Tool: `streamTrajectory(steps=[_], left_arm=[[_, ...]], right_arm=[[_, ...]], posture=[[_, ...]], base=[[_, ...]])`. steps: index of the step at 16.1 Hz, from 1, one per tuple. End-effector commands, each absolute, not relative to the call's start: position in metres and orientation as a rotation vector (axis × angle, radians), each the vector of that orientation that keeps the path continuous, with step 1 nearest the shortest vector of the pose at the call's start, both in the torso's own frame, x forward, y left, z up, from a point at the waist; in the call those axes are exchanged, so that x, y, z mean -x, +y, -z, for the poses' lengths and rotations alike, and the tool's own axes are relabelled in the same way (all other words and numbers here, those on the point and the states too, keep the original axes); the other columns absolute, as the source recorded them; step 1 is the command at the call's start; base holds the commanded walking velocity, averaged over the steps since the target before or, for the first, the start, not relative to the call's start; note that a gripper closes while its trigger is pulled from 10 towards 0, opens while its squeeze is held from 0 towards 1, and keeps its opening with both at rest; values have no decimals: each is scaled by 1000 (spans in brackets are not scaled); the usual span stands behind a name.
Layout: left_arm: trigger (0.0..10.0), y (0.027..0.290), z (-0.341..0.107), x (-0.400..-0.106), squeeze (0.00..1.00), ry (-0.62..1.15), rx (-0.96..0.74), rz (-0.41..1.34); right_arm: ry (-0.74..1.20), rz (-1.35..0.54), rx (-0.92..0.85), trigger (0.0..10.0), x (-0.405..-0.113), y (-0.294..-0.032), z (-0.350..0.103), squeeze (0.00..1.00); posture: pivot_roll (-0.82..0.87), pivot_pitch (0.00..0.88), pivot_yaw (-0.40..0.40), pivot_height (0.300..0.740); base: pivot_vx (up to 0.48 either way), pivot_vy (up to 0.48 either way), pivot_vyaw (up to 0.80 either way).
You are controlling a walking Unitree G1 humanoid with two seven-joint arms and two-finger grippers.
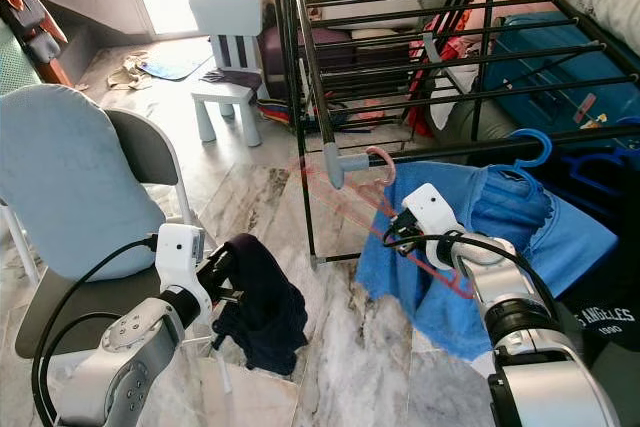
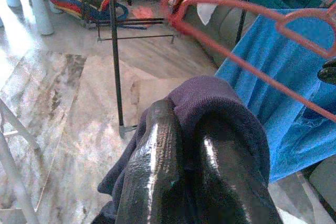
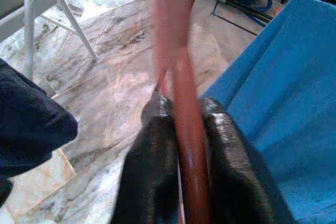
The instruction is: Hang hanger
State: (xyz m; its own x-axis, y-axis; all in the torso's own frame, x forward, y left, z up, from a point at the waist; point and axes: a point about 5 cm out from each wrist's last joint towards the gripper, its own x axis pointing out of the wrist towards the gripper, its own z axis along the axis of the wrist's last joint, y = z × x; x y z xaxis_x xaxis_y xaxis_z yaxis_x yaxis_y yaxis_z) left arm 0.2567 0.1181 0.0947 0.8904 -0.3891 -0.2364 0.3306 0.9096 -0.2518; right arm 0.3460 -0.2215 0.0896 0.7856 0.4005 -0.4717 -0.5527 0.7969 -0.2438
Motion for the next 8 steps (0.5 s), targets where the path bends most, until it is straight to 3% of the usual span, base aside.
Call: streamTrajectory(steps=[1, 8], left_arm=[[10000, 119, -98, -259, 0, 275, 196, 378], [10000, 118, -96, -258, 0, 285, 192, 380]], right_arm=[[407, -538, 384, 0, -348, -223, -94, 0], [396, -545, 339, 0, -347, -218, -92, 0]], posture=[[-78, 47, 63, 740], [-74, 42, 54, 740]], base=[[0, 0, 0], [0, 0, 0]])
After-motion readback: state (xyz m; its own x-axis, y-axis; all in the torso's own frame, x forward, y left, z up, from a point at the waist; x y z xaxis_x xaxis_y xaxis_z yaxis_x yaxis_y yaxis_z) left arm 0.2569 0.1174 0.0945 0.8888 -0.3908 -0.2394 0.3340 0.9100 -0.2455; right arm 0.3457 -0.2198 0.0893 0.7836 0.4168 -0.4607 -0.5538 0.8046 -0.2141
